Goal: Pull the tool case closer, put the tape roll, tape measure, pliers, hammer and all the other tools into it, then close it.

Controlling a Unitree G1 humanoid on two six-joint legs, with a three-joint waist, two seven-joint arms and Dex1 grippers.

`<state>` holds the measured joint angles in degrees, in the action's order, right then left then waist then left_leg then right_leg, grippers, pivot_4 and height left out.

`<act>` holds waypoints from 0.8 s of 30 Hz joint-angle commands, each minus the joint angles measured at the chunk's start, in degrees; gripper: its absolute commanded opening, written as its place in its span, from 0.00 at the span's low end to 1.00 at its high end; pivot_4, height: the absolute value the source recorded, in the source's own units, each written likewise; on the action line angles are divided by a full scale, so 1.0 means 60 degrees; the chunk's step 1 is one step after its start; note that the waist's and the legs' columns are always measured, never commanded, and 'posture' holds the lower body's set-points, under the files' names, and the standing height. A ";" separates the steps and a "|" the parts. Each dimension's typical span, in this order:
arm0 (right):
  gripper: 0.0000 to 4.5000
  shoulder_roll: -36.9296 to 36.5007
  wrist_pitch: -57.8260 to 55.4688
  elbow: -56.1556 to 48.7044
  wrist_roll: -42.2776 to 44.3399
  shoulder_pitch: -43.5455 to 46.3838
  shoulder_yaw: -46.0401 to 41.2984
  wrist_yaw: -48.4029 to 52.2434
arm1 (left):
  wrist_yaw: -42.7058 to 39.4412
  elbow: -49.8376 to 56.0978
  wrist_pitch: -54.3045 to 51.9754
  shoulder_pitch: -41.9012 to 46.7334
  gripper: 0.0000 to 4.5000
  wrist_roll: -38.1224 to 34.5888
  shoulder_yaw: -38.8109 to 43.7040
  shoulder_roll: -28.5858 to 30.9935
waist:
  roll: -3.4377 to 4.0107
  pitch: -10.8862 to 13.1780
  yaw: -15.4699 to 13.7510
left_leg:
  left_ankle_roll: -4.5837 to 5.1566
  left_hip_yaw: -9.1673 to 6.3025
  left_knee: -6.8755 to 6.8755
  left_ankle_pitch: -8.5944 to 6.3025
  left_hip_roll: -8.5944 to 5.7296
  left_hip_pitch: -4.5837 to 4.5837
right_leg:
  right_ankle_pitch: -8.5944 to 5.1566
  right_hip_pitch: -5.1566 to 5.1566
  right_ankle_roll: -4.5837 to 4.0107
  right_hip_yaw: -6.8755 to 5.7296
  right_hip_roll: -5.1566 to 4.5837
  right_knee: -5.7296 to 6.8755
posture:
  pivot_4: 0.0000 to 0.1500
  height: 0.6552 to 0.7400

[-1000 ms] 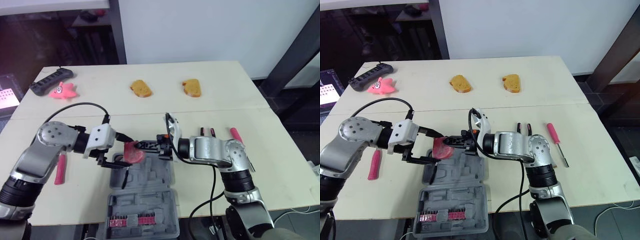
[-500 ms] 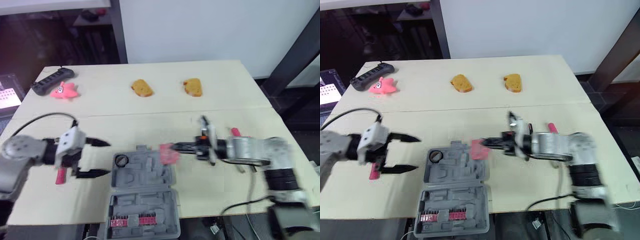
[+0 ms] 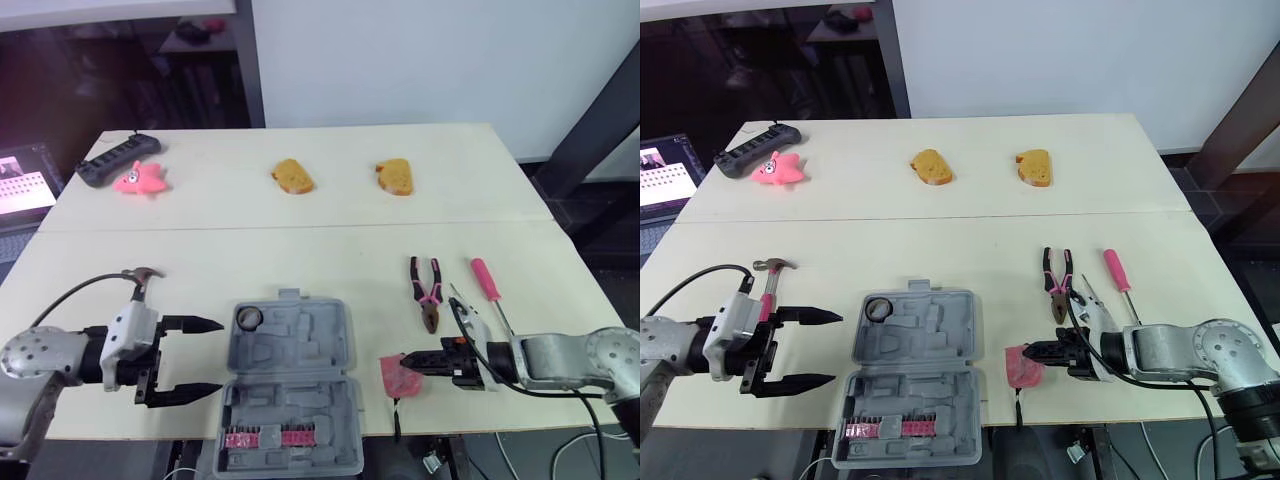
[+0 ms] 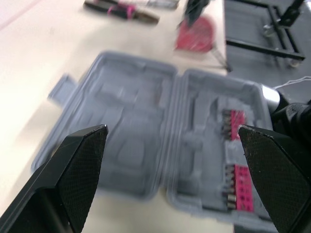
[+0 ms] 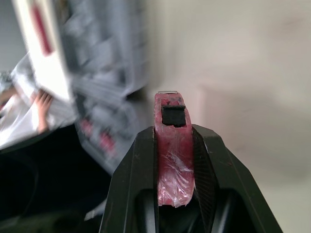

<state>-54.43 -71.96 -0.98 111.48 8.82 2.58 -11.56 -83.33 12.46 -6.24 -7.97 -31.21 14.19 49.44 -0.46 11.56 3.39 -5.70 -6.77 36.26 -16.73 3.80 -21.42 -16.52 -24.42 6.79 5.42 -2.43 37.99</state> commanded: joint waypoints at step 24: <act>0.99 -0.0270 -0.0134 -0.1363 -0.1856 0.0010 -0.1465 0.2164 | -0.0448 -0.0224 0.0785 0.0025 1.00 0.0165 -0.0315 0.0412 | -0.0069 -0.0051 -0.0153 | 0.0000 0.0003 -0.0002 0.0000 0.0000 0.0010 | -0.0007 0.0014 -0.0014 0.0005 0.0001 -0.0007 | 1.00 1.00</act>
<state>-54.55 -71.72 -5.31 100.16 7.85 -3.59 -3.12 -84.96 10.85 -2.91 -8.24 -30.43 12.10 51.18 -0.87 11.25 2.48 -5.70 -6.75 36.24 -16.73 3.81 -21.35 -16.57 -24.34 6.72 5.45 -2.42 37.95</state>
